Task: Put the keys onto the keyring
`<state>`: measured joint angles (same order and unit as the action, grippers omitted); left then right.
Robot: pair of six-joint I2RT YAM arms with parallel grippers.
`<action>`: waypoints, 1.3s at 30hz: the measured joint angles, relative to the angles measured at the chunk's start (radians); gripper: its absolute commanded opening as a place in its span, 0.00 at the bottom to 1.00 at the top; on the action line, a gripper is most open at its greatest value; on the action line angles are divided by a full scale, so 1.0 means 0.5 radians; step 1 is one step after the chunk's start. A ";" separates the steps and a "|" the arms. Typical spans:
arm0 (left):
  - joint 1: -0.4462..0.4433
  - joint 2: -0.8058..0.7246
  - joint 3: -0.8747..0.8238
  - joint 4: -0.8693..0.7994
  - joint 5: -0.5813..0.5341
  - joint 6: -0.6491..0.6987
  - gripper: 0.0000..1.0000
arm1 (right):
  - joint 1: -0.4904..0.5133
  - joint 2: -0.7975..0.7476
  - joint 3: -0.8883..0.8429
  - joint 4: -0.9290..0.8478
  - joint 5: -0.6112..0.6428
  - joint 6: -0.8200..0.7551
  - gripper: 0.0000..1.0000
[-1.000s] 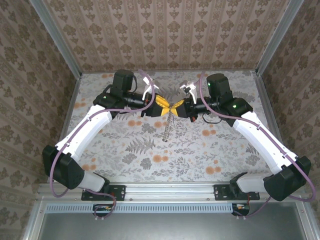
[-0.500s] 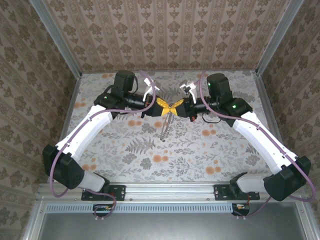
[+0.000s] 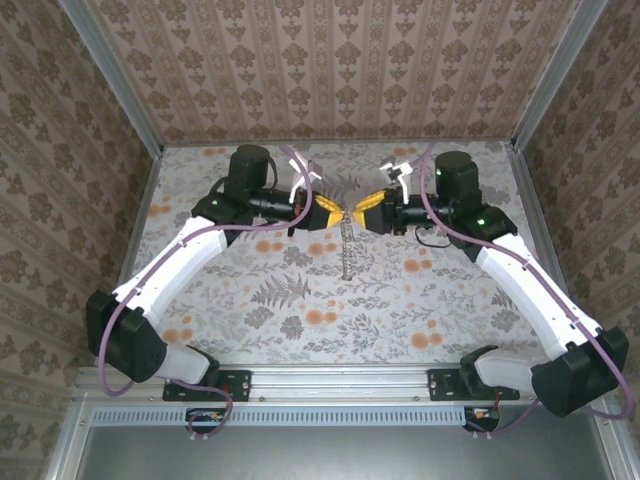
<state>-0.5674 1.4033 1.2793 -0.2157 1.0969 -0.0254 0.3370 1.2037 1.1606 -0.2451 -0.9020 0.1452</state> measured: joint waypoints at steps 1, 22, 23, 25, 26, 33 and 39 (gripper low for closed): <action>0.000 -0.014 -0.002 0.030 -0.009 -0.021 0.00 | -0.024 -0.031 -0.032 0.051 -0.008 0.040 0.37; -0.054 -0.117 -0.014 0.330 -0.083 -0.228 0.00 | 0.004 -0.058 -0.282 0.908 -0.159 0.668 0.33; -0.056 -0.118 -0.015 0.330 -0.090 -0.228 0.00 | 0.011 -0.050 -0.286 0.918 -0.160 0.677 0.28; -0.056 -0.126 -0.019 0.330 -0.103 -0.228 0.00 | 0.016 -0.047 -0.304 0.933 -0.161 0.689 0.21; -0.056 -0.132 -0.021 0.330 -0.111 -0.228 0.00 | 0.016 -0.047 -0.313 0.937 -0.163 0.694 0.18; -0.055 -0.208 -0.084 0.374 -0.191 -0.236 0.00 | 0.016 -0.050 -0.380 0.944 -0.166 0.691 0.05; -0.055 -0.243 -0.085 0.423 -0.215 -0.260 0.00 | 0.016 -0.050 -0.398 0.951 -0.165 0.705 0.00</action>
<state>-0.5949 1.2816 1.2369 -0.0040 0.9894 -0.1555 0.3450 1.1790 0.9615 0.2306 -0.9844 0.4976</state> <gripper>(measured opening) 0.047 0.065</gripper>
